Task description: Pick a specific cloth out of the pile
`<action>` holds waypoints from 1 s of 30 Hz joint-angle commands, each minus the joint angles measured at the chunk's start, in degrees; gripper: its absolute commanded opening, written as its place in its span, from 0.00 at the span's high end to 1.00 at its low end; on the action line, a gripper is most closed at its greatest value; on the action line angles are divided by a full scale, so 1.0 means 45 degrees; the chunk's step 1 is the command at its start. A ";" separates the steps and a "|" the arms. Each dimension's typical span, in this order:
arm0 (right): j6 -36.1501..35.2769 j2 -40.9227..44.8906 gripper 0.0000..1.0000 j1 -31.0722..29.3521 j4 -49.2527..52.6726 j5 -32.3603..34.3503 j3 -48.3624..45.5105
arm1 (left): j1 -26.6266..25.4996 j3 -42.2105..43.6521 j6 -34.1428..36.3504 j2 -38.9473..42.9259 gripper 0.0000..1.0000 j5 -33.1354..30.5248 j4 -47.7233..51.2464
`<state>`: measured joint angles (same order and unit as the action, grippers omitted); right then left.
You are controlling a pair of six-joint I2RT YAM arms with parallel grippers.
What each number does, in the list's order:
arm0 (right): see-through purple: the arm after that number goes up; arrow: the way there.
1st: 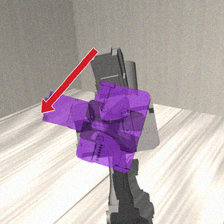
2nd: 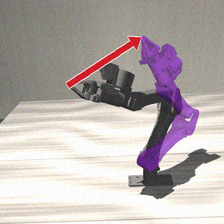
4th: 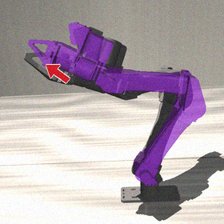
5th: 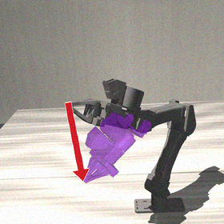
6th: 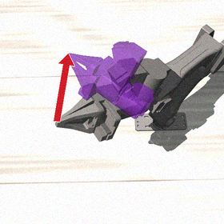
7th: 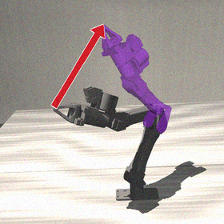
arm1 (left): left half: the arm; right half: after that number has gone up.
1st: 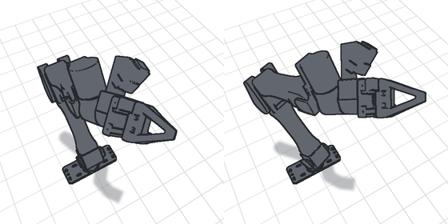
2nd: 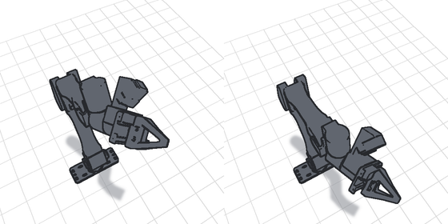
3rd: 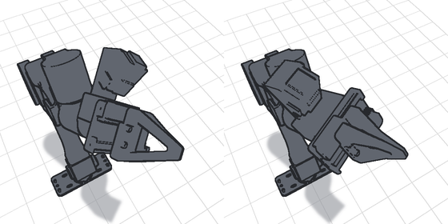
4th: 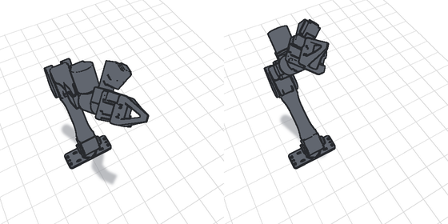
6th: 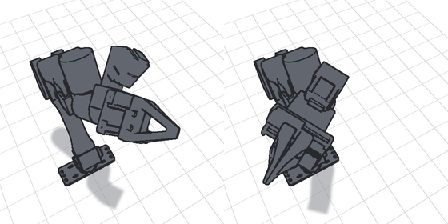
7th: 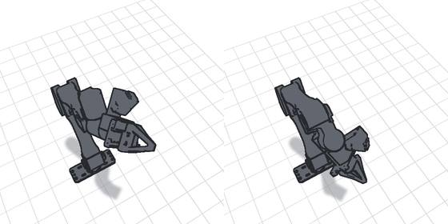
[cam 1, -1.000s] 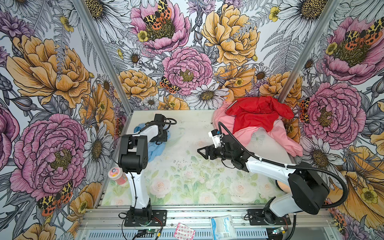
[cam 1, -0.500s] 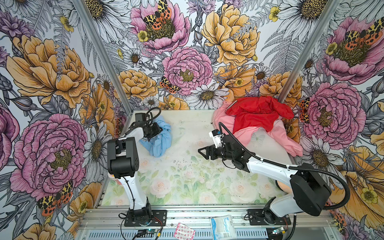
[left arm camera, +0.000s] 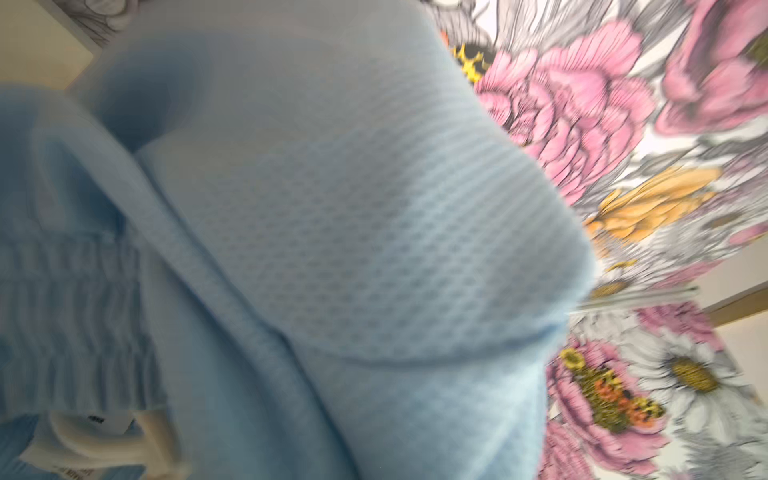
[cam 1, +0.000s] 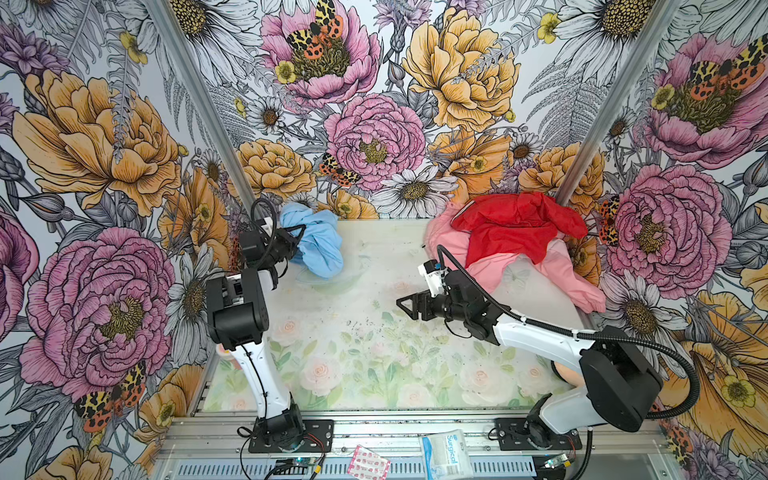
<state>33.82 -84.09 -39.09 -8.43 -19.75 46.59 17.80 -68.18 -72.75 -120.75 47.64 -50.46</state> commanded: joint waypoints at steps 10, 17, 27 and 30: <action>0.0120 -0.0308 0.21 -0.0083 -0.0270 -0.0045 0.0076 | 0.0282 0.0105 0.6624 0.1994 1.00 -0.3663 0.9907; 0.0138 -0.0396 0.21 -0.0092 -0.0317 -0.0046 0.0008 | -0.0484 -0.2595 0.9400 0.0930 1.00 -0.8706 1.6077; -0.0260 0.0222 0.21 -0.0064 0.0328 0.0424 -0.0272 | -0.1601 -0.5623 1.0980 -0.1562 1.00 -0.8964 1.7996; -0.0309 0.0230 0.22 0.0010 0.0455 0.0463 -0.0255 | -0.2098 -0.7342 1.1557 -0.2577 1.00 -0.8288 1.8843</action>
<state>33.41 -84.75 -39.07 -6.96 -18.87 45.82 11.00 -97.49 -25.76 -127.81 8.99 27.27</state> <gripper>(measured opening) 0.785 0.187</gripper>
